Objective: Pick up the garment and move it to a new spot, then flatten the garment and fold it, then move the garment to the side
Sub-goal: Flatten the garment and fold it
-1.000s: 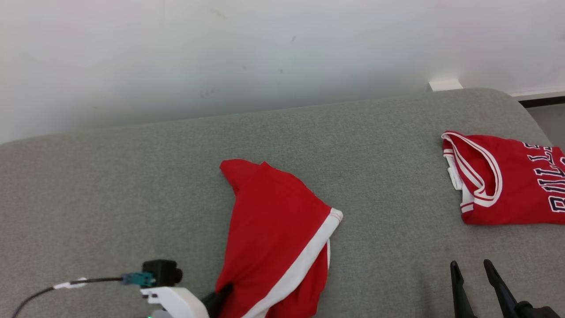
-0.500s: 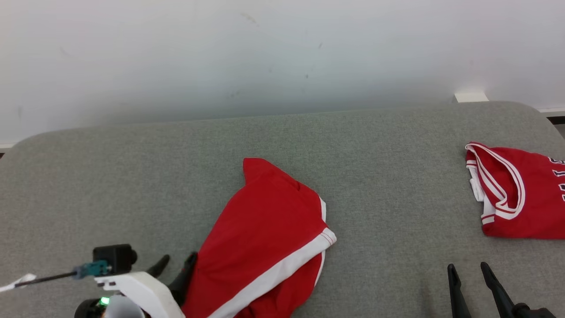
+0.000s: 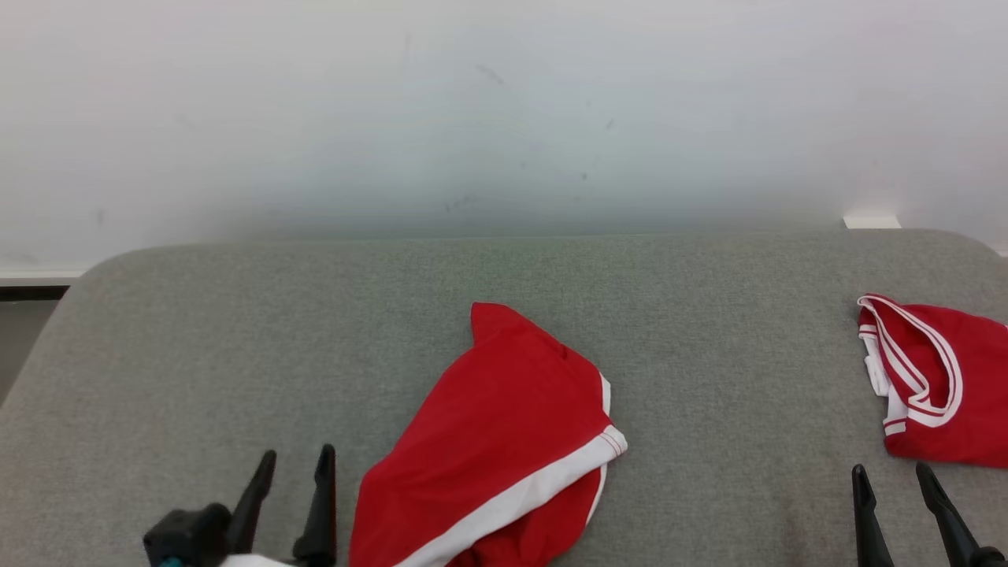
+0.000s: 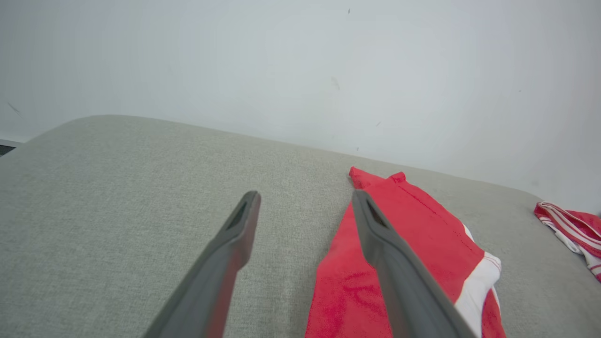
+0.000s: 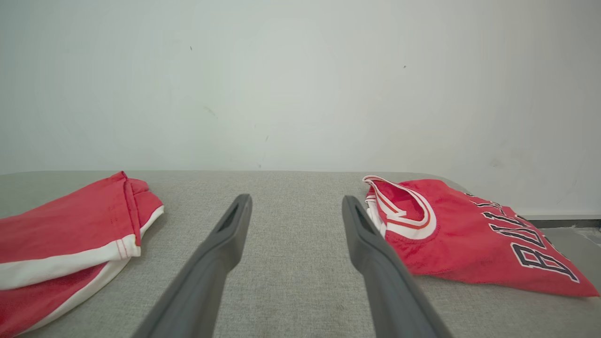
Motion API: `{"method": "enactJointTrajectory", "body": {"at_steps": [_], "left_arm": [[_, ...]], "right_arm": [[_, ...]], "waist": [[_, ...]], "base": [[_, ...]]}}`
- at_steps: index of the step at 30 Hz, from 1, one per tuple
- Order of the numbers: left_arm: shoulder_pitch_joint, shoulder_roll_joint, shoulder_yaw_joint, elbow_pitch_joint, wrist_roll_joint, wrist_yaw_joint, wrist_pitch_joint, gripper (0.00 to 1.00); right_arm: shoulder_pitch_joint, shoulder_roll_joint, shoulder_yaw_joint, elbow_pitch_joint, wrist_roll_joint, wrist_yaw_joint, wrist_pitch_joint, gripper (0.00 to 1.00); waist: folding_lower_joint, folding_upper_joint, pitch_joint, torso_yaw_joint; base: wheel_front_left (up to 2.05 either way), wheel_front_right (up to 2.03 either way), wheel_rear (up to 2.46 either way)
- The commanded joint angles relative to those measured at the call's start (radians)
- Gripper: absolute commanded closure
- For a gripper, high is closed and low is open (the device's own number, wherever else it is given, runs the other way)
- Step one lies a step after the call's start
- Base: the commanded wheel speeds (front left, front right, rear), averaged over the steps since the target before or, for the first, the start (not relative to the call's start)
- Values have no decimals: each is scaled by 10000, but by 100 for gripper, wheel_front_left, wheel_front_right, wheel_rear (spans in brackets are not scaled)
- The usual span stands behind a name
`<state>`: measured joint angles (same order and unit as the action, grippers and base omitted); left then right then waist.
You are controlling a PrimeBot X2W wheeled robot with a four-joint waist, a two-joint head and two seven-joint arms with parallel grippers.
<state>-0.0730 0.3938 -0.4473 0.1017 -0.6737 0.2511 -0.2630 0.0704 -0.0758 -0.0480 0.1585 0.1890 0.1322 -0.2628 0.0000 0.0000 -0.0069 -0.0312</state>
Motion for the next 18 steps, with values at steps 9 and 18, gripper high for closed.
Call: {"method": "enactJointTrajectory", "body": {"at_steps": [9, 18], "left_arm": [[1953, -2342, 2375, 56, 2634, -1585, -9, 0], [1944, -3175, 3635, 404, 3830, -2782, -11, 0]], "right_arm": [[343, 46, 6, 407, 143, -32, -24, 0], [145, 86, 95, 580, 63, -32, -24, 0]], "waist": [[0, 0, -71, 422], [0, 0, -52, 527]], "base": [[0, 0, 0], [0, 0, 0]]}}
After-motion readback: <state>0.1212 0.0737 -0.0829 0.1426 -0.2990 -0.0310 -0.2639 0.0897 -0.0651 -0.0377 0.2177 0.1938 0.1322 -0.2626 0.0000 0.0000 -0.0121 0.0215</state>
